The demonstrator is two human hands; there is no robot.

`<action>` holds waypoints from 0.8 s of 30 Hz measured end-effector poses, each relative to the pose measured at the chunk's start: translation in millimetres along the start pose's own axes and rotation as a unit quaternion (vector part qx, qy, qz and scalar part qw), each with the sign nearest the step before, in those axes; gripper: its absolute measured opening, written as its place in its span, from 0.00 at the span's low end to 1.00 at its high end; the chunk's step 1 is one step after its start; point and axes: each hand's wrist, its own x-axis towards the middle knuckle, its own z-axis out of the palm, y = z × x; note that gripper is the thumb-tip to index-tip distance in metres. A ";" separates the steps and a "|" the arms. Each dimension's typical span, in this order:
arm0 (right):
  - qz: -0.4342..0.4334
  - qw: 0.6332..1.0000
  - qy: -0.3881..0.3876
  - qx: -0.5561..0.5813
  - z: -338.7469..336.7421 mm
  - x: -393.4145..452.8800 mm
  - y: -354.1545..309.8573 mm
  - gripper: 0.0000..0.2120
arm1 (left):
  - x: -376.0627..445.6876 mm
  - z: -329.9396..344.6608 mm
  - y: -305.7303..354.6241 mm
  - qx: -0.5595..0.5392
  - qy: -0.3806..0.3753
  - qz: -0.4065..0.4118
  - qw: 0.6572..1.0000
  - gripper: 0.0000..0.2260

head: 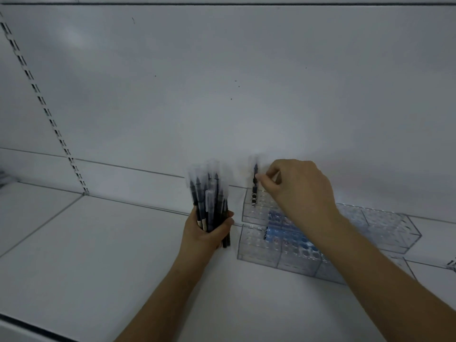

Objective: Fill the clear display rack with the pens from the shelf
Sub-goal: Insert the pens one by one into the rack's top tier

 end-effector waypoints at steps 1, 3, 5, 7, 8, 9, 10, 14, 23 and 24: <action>-0.006 0.998 0.003 0.058 -2.0 -6.2 -2.7 0.14 | 0.3 -0.9 0.4 -0.012 -0.006 -0.003 1.000 0.08; -0.023 0.982 -0.042 0.183 -0.7 -17.3 -12.4 0.11 | -0.4 -3.1 2.0 -0.041 -0.023 -0.003 0.999 0.08; -0.020 0.951 -0.114 0.286 7.4 -25.3 -22.4 0.11 | -2.0 -5.4 4.6 -0.061 -0.048 0.009 0.997 0.10; -0.002 0.921 -0.139 0.363 17.4 -30.2 -28.1 0.10 | -4.5 -6.8 8.6 -0.068 -0.082 0.028 0.994 0.12; 0.013 0.911 -0.135 0.390 21.3 -31.8 -29.2 0.10 | -6.0 -7.0 10.8 -0.071 -0.094 0.036 0.992 0.13; 0.032 0.901 -0.128 0.413 24.4 -32.8 -29.2 0.11 | -7.1 -7.1 12.4 -0.075 -0.100 0.040 0.991 0.14; 0.050 0.893 -0.121 0.430 26.1 -33.3 -28.5 0.12 | -7.5 -7.3 13.3 -0.076 -0.100 0.040 0.991 0.15; 0.094 0.876 -0.116 0.459 29.5 -33.5 -25.4 0.15 | -8.7 -8.8 12.8 -0.069 -0.102 0.034 0.992 0.15; 0.073 0.897 -0.118 0.420 19.8 -35.8 -16.1 0.04 | -9.8 -7.1 6.2 -0.051 -0.117 0.034 0.991 0.11; 0.074 0.901 -0.092 0.418 13.7 -33.9 -13.8 0.03 | -9.3 -7.2 4.8 -0.047 -0.104 0.030 0.993 0.08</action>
